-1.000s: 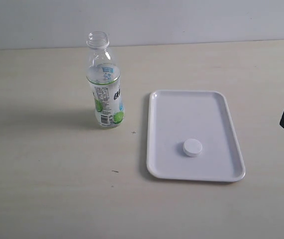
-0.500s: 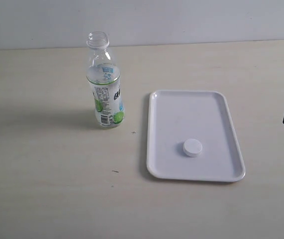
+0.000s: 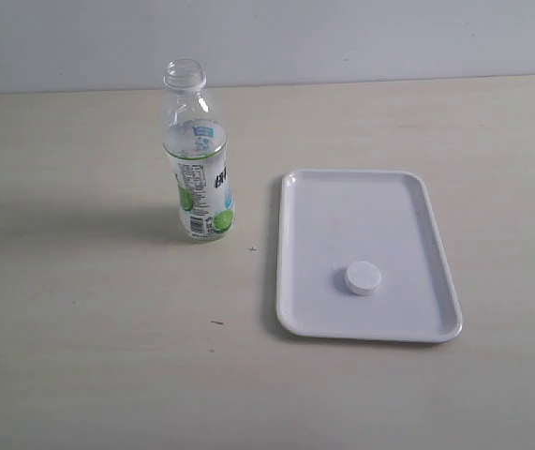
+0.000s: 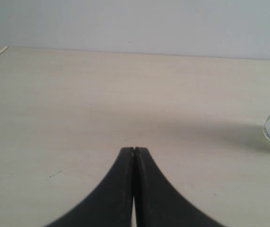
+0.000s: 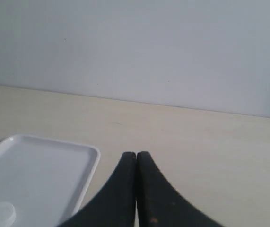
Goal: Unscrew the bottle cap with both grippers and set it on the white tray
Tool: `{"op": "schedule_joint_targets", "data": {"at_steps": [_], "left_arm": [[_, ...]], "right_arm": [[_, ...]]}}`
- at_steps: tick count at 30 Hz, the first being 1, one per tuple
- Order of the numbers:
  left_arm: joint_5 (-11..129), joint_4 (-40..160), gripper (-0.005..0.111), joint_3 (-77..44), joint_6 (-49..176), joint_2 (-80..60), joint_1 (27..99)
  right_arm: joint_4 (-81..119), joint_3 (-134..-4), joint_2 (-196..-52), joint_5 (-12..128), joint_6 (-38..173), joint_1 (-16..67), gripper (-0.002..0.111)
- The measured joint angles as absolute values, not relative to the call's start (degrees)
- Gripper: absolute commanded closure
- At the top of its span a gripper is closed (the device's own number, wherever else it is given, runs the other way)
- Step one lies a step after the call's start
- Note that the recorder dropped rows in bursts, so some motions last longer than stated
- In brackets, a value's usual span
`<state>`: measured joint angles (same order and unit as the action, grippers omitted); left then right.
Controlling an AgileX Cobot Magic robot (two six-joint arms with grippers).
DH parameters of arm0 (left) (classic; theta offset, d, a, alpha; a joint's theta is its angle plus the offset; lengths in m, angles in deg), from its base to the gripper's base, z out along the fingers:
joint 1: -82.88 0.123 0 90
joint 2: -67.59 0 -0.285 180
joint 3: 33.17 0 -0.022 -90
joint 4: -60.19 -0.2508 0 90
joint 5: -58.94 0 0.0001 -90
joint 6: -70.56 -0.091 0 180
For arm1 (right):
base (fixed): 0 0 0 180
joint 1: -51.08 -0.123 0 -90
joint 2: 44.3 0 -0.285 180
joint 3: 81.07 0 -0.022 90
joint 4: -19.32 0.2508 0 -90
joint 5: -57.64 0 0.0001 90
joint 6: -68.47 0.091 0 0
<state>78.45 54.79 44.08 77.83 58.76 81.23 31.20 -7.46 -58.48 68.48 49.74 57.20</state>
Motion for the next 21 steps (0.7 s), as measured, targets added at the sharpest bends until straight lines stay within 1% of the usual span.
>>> {"op": "schedule_joint_targets", "data": {"at_steps": [4, 21], "left_arm": [[78.4, 54.8, 0.107, 44.1, 77.8, 58.8, 81.2], [78.4, 54.8, 0.107, 44.1, 77.6, 58.8, 81.2]], "right_arm": [[30.2, -4.1, -57.8, 68.4, 49.6, 57.2, 0.108], [29.9, -4.1, -52.5, 73.7, 51.3, 57.2, 0.108]]}}
